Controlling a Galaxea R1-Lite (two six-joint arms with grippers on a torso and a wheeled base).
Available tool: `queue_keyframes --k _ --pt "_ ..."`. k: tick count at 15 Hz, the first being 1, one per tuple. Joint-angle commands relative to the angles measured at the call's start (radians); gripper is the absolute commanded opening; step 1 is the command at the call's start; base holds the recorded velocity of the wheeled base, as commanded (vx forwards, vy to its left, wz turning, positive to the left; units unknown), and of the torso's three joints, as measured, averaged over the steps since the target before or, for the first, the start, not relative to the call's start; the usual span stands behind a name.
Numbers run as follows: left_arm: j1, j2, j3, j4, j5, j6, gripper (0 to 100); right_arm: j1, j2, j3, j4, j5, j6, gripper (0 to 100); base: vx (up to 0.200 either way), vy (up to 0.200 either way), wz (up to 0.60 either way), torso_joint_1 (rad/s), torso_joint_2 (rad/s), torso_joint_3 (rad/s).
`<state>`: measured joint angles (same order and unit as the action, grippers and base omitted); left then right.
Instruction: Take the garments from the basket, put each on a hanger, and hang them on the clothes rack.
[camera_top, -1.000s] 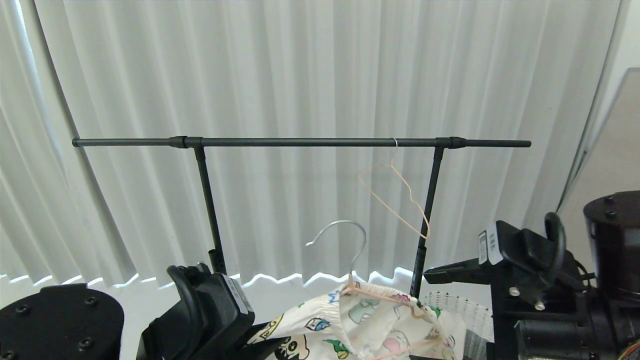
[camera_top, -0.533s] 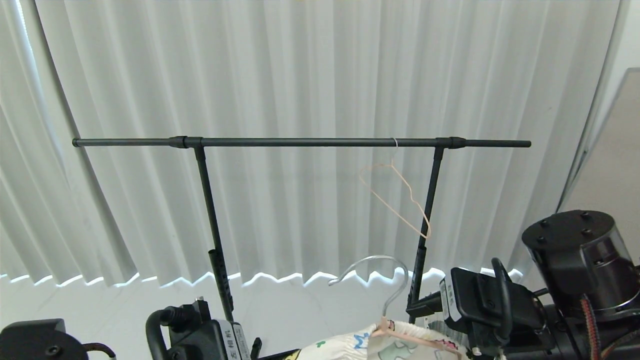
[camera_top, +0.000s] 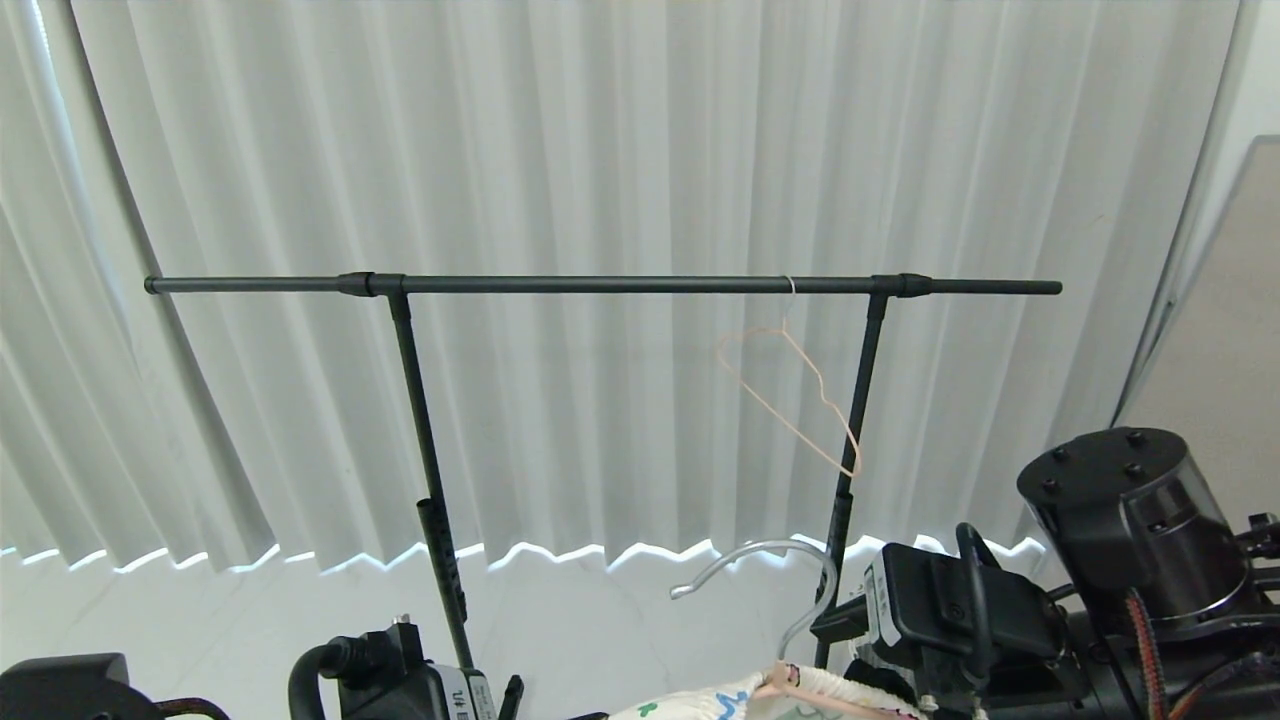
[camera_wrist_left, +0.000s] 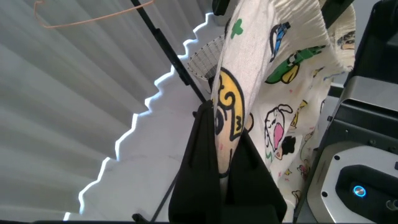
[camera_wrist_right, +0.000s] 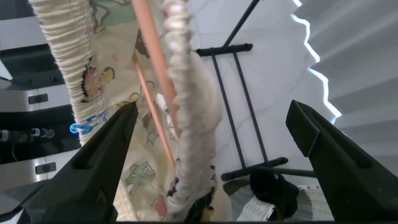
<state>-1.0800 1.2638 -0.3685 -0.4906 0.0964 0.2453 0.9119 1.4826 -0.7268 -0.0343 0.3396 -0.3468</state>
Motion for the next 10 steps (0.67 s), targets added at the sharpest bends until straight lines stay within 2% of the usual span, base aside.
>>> queue_keyframes --k 1,9,10 --pt "0.000 0.002 0.000 0.000 0.000 0.000 0 0.001 0.005 -0.002 -0.004 -0.001 0.000 100 0.000 0.000 0.00 0.000 0.00 0.000" --pt "0.000 0.008 -0.001 0.000 0.000 0.000 0 0.002 0.002 0.001 -0.006 -0.040 0.000 100 0.000 0.000 0.00 0.000 0.00 0.000" --pt "0.000 0.008 -0.001 0.000 0.000 0.000 0 0.002 0.001 0.003 -0.006 -0.039 0.000 0 0.000 0.000 0.00 0.000 0.00 0.000"
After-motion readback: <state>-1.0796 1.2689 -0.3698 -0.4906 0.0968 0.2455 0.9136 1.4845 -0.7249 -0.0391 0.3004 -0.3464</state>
